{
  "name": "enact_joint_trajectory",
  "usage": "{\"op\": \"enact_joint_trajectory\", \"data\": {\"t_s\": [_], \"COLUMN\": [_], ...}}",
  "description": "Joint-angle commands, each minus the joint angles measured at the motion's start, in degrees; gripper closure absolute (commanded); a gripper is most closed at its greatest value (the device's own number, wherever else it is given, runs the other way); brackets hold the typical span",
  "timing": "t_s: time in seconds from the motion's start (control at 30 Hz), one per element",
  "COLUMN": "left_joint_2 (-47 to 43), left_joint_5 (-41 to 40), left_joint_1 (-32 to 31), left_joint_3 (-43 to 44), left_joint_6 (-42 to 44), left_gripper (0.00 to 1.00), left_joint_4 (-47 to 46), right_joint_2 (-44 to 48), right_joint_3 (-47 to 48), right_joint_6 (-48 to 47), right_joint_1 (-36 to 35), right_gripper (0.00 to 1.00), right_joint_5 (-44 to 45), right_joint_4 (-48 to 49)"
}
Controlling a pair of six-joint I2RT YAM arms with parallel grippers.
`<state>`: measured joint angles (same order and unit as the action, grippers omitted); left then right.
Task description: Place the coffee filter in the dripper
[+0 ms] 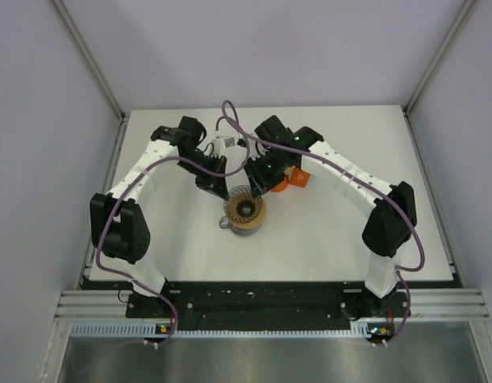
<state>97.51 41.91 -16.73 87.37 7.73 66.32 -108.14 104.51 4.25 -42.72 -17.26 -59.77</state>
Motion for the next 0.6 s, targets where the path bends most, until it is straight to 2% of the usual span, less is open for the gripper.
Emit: {"op": "enact_joint_trajectory", "data": {"t_s": [0.0,0.2,0.37,0.43,0.53,0.57], "left_joint_2": [2.4,2.0,1.7,1.9,1.4,1.2], "left_joint_5": [-0.1,-0.1,-0.5,-0.7,-1.1,-1.1], "left_joint_1": [-0.3,-0.3,-0.3,-0.3,-0.4,-0.4], "left_joint_3": [2.0,2.6,2.2,2.3,2.3,2.2], "left_joint_6": [1.2,0.6,0.5,0.4,1.1,1.3], "left_gripper": [1.0,1.0,1.0,1.0,1.0,0.96], "left_joint_4": [4.6,4.0,3.5,3.4,3.3,3.0], "right_joint_2": [9.9,13.7,14.6,14.9,14.7,14.4], "right_joint_3": [-6.7,-15.3,-19.4,-20.6,-21.1,-21.3], "right_joint_6": [0.0,2.4,3.8,4.4,5.6,5.9], "right_joint_1": [-0.8,-0.9,-0.8,-0.8,-0.7,-0.6], "right_gripper": [0.59,0.53,0.56,0.64,0.83,0.9], "right_joint_5": [0.0,1.8,1.6,2.9,4.3,4.0], "right_joint_4": [13.3,21.3,26.0,27.1,27.2,27.1]}}
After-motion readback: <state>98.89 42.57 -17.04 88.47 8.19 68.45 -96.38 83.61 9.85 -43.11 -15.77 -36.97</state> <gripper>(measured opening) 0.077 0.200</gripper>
